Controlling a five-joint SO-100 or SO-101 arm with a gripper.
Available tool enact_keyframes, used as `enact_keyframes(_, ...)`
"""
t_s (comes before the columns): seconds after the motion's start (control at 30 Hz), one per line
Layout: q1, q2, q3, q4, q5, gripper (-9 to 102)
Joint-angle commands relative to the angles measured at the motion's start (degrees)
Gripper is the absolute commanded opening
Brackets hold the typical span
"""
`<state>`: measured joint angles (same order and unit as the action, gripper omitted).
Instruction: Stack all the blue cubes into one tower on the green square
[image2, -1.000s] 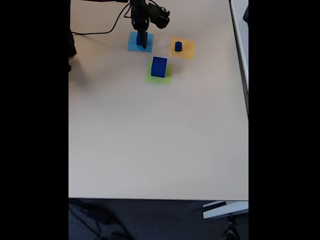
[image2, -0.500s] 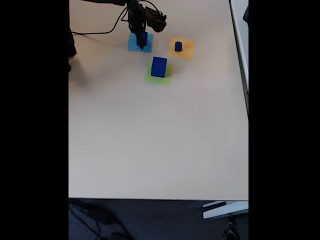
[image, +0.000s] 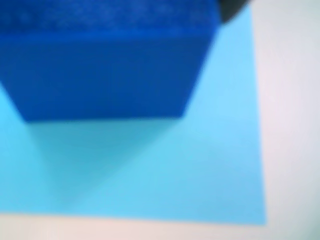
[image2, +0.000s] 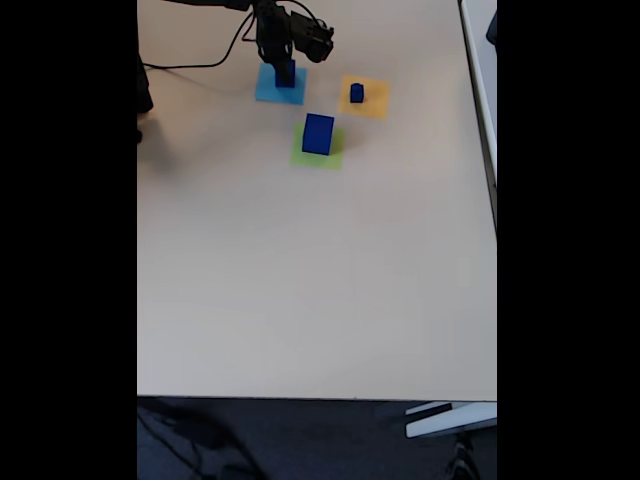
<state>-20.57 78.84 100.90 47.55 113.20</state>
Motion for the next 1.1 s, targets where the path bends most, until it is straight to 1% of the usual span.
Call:
enact_keyframes(0.0, 1.76, 5.19, -2.20, -0.26, -2.20, 1)
enact_keyframes(0.1, 3.16, 5.45, -8.44, 5.98, -4.22, 1)
enact_keyframes(0.27, 5.45, 3.34, -24.70, 20.83, -6.68, 0)
enact_keyframes(0.37, 6.94, 2.46, -30.06, 24.43, -8.09, 0)
enact_keyframes(0.57, 11.43, 1.49, -34.37, 24.61, -11.95, 0)
enact_keyframes(0.83, 17.23, 1.23, -34.28, 23.82, -18.11, 0)
enact_keyframes(1.07, 21.45, 1.23, -29.79, 18.46, -22.41, 0)
